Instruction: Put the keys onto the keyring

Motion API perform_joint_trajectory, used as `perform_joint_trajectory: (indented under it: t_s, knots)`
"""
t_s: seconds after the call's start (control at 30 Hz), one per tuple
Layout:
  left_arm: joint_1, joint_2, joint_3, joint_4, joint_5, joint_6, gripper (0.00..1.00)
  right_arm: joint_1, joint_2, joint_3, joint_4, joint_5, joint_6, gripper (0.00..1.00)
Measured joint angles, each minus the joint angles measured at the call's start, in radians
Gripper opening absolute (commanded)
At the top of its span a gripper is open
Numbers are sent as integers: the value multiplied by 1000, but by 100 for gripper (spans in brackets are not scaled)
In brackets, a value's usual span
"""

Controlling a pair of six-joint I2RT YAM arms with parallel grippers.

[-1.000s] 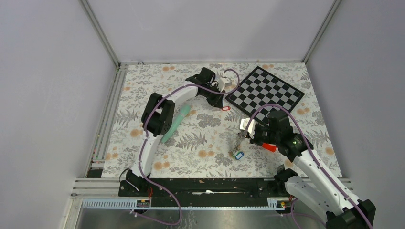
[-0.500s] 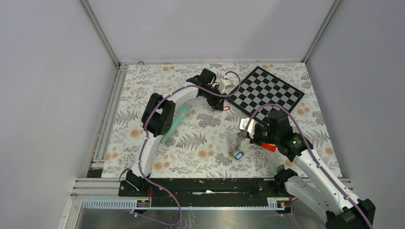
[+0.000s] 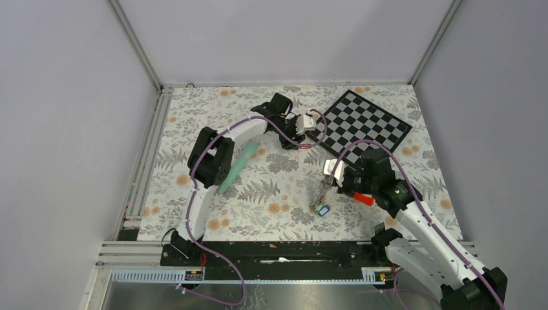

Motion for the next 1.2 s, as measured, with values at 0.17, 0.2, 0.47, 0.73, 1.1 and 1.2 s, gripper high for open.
perform_joint_trajectory:
  t_s: [0.17,0.2,0.47,0.73,1.1,1.2]
  knots:
    - [-7,-2,0,-2,-1,61,49,0,0,0,1,0,0,0]
    - [-8,-2,3,-2,-1,64,48,0,0,-1,2,0,0,0]
    - [-10,17,58,-10,5,56,49,0,0,-3,6,0,0,0]
    - [-9,69,94,-42,10,19,53,0,3,-3,10,0,0,0]
    - [-2,89,104,-66,13,-29,51,0,3,-3,10,0,0,0]
    - [-2,89,104,-66,14,-36,47,0,3,-3,10,0,0,0]
